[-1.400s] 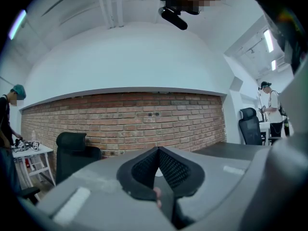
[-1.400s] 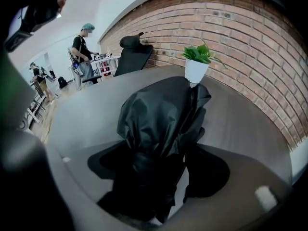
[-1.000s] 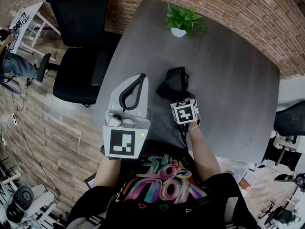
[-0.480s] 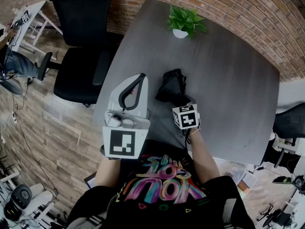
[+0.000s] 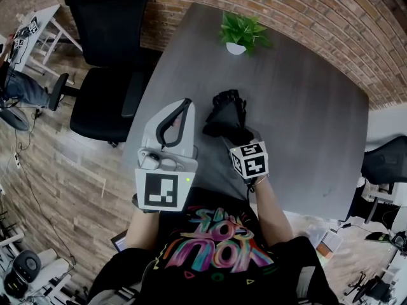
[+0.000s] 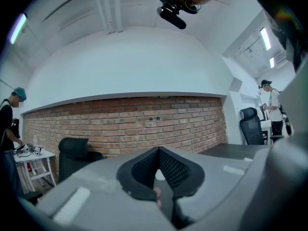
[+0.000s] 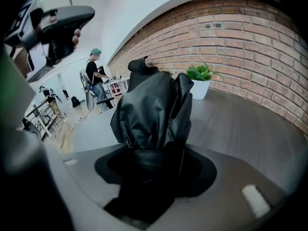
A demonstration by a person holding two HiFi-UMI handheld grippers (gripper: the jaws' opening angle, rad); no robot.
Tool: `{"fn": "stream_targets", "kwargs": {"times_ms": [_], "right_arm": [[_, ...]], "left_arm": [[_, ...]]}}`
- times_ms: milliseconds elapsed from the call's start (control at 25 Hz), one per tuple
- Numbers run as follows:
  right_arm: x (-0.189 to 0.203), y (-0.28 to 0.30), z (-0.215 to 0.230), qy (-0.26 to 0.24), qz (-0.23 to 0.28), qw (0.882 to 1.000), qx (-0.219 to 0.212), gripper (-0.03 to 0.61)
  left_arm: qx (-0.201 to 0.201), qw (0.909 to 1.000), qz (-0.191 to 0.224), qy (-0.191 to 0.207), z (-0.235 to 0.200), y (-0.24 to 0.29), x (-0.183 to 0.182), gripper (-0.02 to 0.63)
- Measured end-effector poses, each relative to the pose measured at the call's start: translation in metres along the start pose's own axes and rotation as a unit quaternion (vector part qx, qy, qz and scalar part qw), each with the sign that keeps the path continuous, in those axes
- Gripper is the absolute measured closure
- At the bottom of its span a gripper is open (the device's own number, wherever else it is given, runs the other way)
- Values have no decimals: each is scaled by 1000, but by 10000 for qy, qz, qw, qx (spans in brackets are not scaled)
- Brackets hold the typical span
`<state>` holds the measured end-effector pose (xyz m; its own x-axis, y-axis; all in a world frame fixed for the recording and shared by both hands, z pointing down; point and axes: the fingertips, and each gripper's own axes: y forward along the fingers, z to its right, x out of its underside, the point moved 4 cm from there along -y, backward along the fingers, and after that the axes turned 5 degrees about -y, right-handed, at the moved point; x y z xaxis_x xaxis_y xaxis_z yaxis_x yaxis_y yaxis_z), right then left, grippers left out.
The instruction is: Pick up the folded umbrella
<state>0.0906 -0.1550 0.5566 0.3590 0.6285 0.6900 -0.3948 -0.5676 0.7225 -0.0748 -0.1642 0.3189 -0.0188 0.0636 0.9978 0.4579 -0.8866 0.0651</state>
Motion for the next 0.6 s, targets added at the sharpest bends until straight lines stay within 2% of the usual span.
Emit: {"fn": "stream_targets", "kwargs": {"times_ms": [320, 600], "right_arm": [[-43, -37, 3, 332, 823, 9960, -128, 339], [-87, -95, 10, 565, 1731, 9831, -168, 339]], "left_arm": [[58, 9999, 97, 38, 5, 0, -8, 612], [118, 9997, 203, 55, 11, 2, -17, 612]]}}
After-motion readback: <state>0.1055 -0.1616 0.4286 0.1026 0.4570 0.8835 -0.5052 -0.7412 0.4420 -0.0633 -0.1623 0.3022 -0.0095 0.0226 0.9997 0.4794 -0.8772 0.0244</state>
